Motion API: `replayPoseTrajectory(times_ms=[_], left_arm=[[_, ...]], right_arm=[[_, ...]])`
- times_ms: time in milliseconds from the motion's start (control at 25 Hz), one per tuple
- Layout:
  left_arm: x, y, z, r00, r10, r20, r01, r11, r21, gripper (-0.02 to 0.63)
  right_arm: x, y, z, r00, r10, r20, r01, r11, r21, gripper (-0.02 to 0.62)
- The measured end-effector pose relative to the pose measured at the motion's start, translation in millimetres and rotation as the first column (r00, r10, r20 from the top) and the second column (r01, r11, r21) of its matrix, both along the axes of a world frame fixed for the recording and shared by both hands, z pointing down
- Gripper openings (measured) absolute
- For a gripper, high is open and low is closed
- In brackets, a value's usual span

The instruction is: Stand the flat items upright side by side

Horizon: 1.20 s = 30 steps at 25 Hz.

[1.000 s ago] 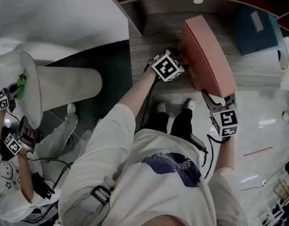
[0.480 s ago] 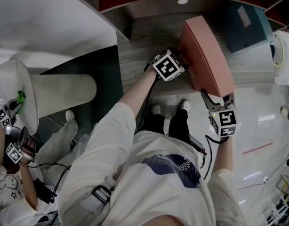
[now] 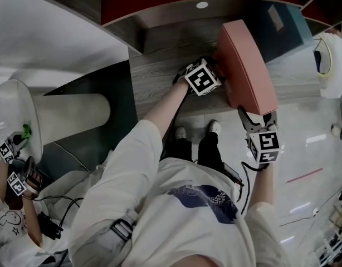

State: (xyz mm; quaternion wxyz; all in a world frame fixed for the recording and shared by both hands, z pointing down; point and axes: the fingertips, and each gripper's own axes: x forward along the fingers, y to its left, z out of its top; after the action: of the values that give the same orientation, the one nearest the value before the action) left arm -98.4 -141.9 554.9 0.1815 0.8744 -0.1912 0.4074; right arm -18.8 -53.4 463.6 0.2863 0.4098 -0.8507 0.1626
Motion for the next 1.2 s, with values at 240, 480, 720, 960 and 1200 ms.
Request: replayPoseTrajectory(times_ms=[240,480,720,960,1200], left_arm=[[37,-18,4,1.0,0.024,0.008,-0.024,1.0,0.002,0.27],[59,-19,2,0.999,0.037,0.016,-0.037,0.999,0.015,0.27],[83,-30,8,0.998,0.049,0.026,-0.05,0.998,0.024,0.27],[100,-42,9,0.999,0.038,0.037,-0.039,0.999,0.031,0.27],[102,-37,1,0.998,-0.003,0.059,-0.001,0.998,0.07,0.27]], right_arm=[[33,-17,2,1.0,0.029,0.008,-0.029,1.0,0.003,0.299],[53,-16,-1,0.999,0.046,0.013,-0.046,0.999,0.016,0.299],[76,-26,1,0.998,0.064,0.014,-0.064,0.998,0.021,0.299],[94,-37,3,0.996,0.086,0.014,-0.087,0.996,0.029,0.299],[107,-42,3,0.996,0.086,0.024,-0.086,0.996,0.013,0.301]])
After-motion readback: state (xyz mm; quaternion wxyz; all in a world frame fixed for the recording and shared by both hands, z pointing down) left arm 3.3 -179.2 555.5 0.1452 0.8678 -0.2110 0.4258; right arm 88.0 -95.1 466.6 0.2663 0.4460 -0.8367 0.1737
